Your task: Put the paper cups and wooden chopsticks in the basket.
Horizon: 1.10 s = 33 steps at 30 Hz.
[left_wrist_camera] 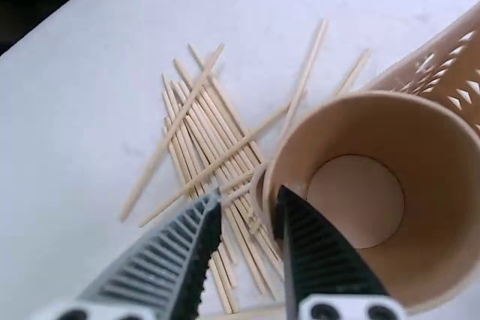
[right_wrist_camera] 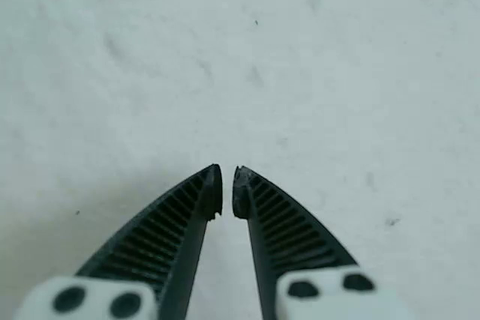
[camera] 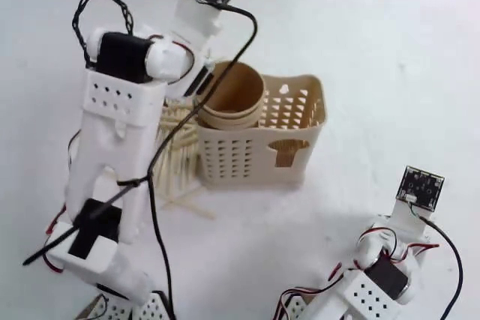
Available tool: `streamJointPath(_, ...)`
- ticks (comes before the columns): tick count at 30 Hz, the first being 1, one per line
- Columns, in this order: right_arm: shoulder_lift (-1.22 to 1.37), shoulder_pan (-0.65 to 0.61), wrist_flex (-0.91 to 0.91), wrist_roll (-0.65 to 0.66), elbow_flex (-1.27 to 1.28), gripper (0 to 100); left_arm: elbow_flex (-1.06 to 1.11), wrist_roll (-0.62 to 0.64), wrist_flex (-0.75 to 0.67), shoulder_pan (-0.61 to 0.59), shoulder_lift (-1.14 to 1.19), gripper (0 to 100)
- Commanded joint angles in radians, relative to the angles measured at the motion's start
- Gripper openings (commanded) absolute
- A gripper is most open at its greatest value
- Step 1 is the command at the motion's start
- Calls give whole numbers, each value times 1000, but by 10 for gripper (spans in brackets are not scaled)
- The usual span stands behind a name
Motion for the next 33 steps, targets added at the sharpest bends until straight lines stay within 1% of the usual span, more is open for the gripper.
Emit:
streamJointPath(1,-4,4,-13,-8,6,45,63,-11,2,-54,-7,142)
streamJointPath(4,-4,4,-13,-8,6,45,98,-3,3,-48,-13,196)
streamJointPath(8,-4,4,-13,-8,6,45,123,12,6,-31,-13,296)
streamJointPath(10,-4,4,-13,-8,6,45,147,40,6,-22,-12,308)
streamJointPath(12,-4,4,-13,-8,6,45,178,46,5,4,-5,291)
streamJointPath(15,-4,4,-13,-8,6,45,233,46,0,56,-5,226)
streamJointPath(19,-4,4,-13,-8,6,45,288,46,-2,127,-5,105)
streamJointPath(21,-4,4,-13,-8,6,45,298,46,-3,145,-5,23)
streamJointPath(25,-4,4,-13,-8,6,45,296,49,-28,150,-12,21)
streamJointPath(27,-4,4,-13,-8,6,45,290,74,-44,143,-15,22)
streamJointPath(30,-4,4,-13,-8,6,45,221,97,-38,119,-15,20)
streamJointPath(33,-4,4,-13,-8,6,45,112,97,-25,64,-15,20)
